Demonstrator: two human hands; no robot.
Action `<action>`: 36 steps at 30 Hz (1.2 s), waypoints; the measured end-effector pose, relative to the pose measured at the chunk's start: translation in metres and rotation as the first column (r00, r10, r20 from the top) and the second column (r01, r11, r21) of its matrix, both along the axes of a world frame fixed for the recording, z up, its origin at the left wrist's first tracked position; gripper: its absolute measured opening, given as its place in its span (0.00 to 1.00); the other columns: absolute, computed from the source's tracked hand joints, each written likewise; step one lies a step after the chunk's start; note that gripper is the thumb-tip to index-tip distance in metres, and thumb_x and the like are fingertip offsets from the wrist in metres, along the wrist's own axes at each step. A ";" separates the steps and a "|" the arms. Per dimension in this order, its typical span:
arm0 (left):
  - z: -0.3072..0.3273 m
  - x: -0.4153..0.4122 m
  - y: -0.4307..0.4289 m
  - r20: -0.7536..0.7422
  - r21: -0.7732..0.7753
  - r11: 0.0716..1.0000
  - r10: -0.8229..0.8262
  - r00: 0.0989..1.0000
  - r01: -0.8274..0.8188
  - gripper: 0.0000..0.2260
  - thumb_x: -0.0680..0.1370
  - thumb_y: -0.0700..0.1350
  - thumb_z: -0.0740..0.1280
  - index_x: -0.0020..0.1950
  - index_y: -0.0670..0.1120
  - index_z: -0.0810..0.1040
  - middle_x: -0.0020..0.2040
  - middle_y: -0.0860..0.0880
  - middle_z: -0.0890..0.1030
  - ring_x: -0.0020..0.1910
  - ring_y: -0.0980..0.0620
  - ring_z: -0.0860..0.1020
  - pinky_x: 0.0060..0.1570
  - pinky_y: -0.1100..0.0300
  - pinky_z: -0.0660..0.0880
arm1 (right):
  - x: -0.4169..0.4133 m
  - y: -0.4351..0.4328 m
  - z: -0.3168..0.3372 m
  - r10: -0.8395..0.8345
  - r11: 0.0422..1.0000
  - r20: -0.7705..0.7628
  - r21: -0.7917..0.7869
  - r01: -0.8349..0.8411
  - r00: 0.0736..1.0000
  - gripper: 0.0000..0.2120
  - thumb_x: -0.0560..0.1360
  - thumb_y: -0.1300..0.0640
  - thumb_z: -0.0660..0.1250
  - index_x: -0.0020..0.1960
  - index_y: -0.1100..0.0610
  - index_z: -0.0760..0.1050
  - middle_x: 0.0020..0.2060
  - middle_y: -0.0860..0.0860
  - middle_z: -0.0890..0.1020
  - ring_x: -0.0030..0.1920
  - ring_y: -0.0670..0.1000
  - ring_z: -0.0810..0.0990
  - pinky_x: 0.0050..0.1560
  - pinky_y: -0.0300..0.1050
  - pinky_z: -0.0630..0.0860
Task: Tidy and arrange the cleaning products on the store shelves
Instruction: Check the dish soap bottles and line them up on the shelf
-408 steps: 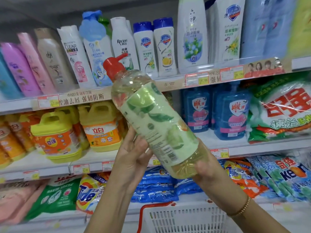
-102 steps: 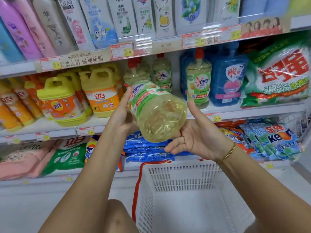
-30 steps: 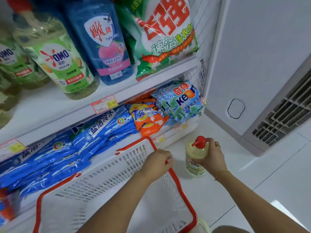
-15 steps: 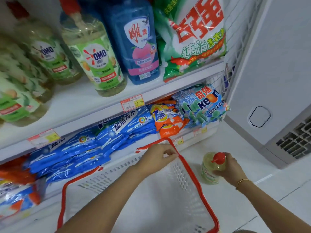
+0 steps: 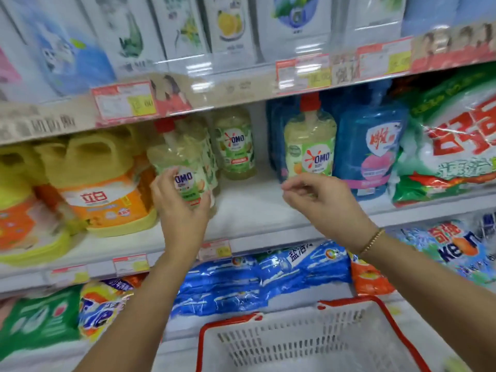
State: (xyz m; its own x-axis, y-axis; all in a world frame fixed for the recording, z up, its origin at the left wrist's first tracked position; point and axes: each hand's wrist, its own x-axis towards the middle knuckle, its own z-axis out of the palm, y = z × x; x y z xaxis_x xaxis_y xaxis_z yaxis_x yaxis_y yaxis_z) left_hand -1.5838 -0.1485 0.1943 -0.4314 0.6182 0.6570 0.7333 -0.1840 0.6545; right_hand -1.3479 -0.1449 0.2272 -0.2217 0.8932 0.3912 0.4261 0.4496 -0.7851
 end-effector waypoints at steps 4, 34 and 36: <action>-0.017 -0.010 0.029 0.118 -0.136 0.987 0.106 0.987 -0.090 0.47 0.69 0.44 0.77 0.77 0.37 0.51 0.74 0.37 0.55 0.73 0.39 0.57 0.73 0.48 0.58 | -0.079 0.079 -0.015 -0.057 0.988 -0.063 -0.149 0.047 0.996 0.14 0.73 0.61 0.68 0.59 0.60 0.78 0.48 0.51 0.81 0.49 0.49 0.79 0.47 0.34 0.73; -0.039 -0.032 0.029 0.216 -0.051 0.999 0.018 0.976 -0.007 0.41 0.70 0.37 0.75 0.77 0.48 0.56 0.72 0.45 0.60 0.71 0.47 0.65 0.65 0.60 0.65 | -0.108 0.123 -0.012 -0.059 0.917 -0.297 -0.394 -0.066 0.953 0.24 0.57 0.51 0.82 0.49 0.51 0.77 0.47 0.49 0.85 0.48 0.49 0.83 0.53 0.46 0.79; -0.030 -0.028 0.016 0.230 -0.118 0.993 0.005 0.973 0.023 0.39 0.71 0.36 0.74 0.77 0.46 0.57 0.72 0.44 0.61 0.70 0.47 0.65 0.63 0.64 0.62 | -0.098 0.105 0.000 -0.005 0.859 -0.340 -0.483 -0.170 0.940 0.30 0.52 0.50 0.84 0.51 0.54 0.79 0.47 0.52 0.85 0.50 0.53 0.84 0.57 0.52 0.78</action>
